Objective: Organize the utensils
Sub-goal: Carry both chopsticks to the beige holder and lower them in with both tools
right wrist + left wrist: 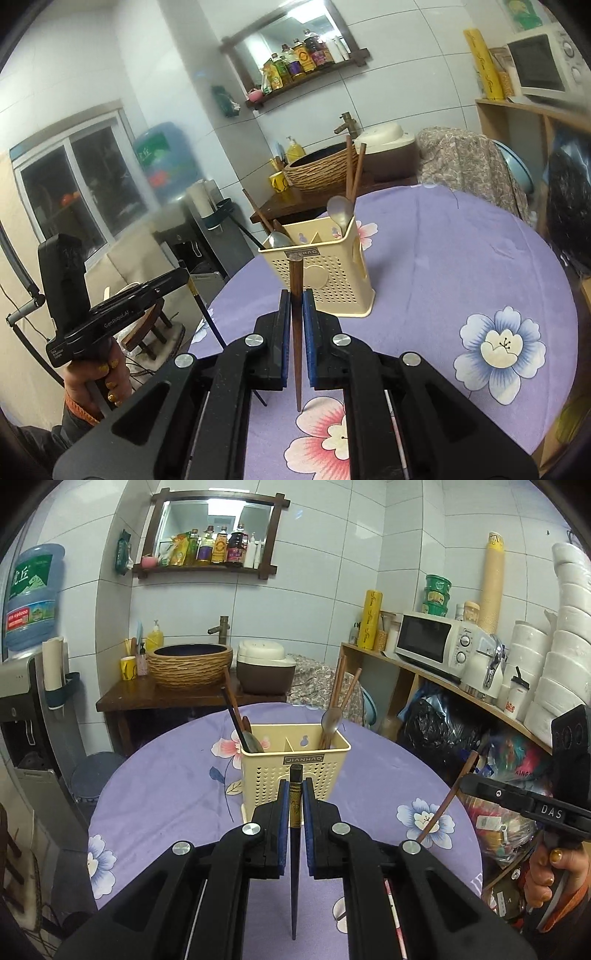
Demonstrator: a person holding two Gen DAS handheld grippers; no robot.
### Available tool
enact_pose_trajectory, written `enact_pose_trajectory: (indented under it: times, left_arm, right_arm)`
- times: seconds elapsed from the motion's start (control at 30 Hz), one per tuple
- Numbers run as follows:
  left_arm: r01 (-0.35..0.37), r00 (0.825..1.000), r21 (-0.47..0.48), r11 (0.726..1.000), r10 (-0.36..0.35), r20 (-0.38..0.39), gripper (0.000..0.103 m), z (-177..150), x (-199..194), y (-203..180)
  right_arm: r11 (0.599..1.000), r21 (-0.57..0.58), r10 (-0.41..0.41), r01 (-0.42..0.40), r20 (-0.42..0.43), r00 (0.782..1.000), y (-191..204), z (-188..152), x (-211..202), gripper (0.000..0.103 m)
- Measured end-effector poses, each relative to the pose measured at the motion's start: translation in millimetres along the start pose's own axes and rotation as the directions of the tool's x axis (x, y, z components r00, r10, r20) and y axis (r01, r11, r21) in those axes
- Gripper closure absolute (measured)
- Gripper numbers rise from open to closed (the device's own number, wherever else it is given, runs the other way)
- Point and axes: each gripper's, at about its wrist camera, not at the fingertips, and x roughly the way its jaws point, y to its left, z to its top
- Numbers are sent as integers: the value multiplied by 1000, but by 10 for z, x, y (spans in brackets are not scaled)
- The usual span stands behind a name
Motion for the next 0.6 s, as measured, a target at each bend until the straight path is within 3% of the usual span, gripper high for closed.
enact_pose_trajectory:
  times: [0.37, 0.6]
  left_arm:
    - [20, 1000, -30, 999, -20, 8, 95, 56, -136, 151]
    - [78, 997, -53, 996, -77, 22, 95, 516, -196, 211]
  right_arm:
    - [998, -56, -21, 19, -22, 1000, 94, 131, 71, 95]
    - [993, -122, -2, 1, -4, 1000, 294, 587, 59, 95]
